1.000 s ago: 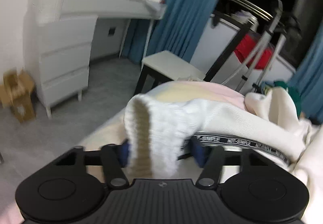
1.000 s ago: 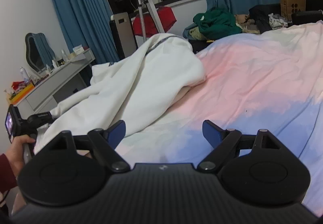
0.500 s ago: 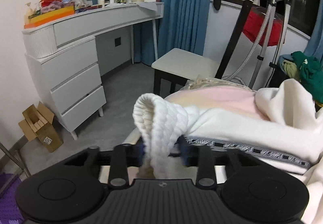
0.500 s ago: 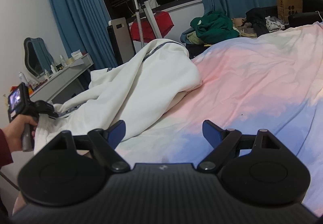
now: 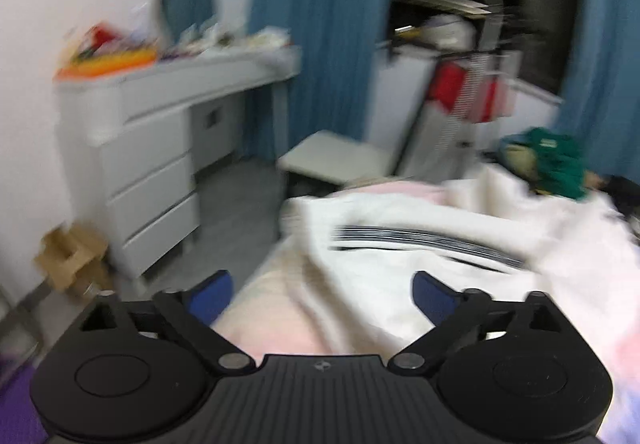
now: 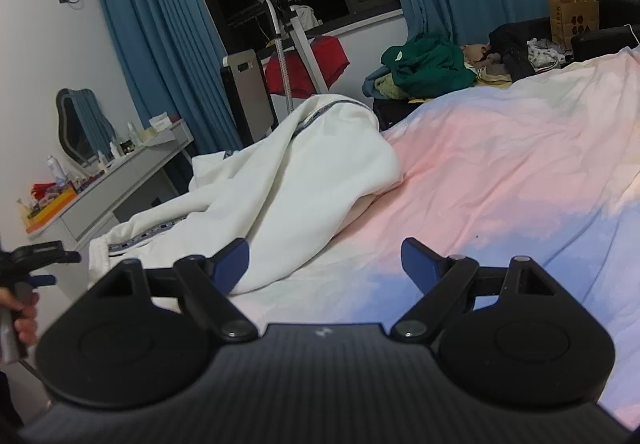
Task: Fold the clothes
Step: 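Move the left tool over the white hoodie and pinch a fabric fold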
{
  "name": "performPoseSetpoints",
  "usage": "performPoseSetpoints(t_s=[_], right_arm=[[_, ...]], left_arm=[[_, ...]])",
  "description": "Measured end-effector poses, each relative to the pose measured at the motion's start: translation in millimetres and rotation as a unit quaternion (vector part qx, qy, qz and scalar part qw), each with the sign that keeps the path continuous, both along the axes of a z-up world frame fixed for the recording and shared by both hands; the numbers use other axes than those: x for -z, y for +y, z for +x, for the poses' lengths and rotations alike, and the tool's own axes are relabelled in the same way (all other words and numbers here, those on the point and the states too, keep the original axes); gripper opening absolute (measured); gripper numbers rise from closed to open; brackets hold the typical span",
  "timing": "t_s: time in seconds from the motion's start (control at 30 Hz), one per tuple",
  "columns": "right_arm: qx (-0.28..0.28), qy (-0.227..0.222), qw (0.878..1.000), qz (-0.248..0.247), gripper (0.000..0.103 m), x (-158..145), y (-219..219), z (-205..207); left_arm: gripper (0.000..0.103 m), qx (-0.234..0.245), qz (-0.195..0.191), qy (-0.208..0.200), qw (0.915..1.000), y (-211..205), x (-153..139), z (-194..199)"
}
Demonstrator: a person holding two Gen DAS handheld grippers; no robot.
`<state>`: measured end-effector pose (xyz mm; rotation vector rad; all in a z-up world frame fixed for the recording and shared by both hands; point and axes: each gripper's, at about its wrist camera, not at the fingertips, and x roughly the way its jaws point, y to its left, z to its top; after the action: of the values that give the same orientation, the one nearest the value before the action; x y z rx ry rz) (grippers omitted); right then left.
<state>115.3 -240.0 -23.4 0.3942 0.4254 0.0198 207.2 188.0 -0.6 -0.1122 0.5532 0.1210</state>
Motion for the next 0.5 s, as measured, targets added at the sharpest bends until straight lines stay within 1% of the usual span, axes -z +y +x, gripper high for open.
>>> performPoseSetpoints(t_s=[0.07,0.13,0.17,0.27,0.37,0.5], right_arm=[[0.002,-0.001,1.000,0.000,0.085,-2,-1,-4],[0.005,0.002,1.000,-0.001,0.085,-3,-3,-6],[0.006,0.003,1.000,-0.001,0.085,-3,-4,-7],[0.011,0.004,1.000,-0.001,0.085,-3,-6,-9],[0.016,0.006,1.000,-0.002,0.085,-2,-8,-8],[0.016,0.006,1.000,0.009,0.085,2,-14,-5]], left_arm=[[0.102,0.063,0.036,-0.022,0.9971,-35,-2,-20],[0.103,0.116,0.077,-0.030,0.9898,-79,1,-27],[0.103,0.141,0.097,-0.032,0.9847,-99,4,-31],[0.103,0.194,0.118,-0.027,0.9735,-148,21,-31],[0.103,0.197,0.142,-0.008,0.9701,-179,42,-15],[0.103,0.171,0.168,0.012,0.9708,-200,72,9]])
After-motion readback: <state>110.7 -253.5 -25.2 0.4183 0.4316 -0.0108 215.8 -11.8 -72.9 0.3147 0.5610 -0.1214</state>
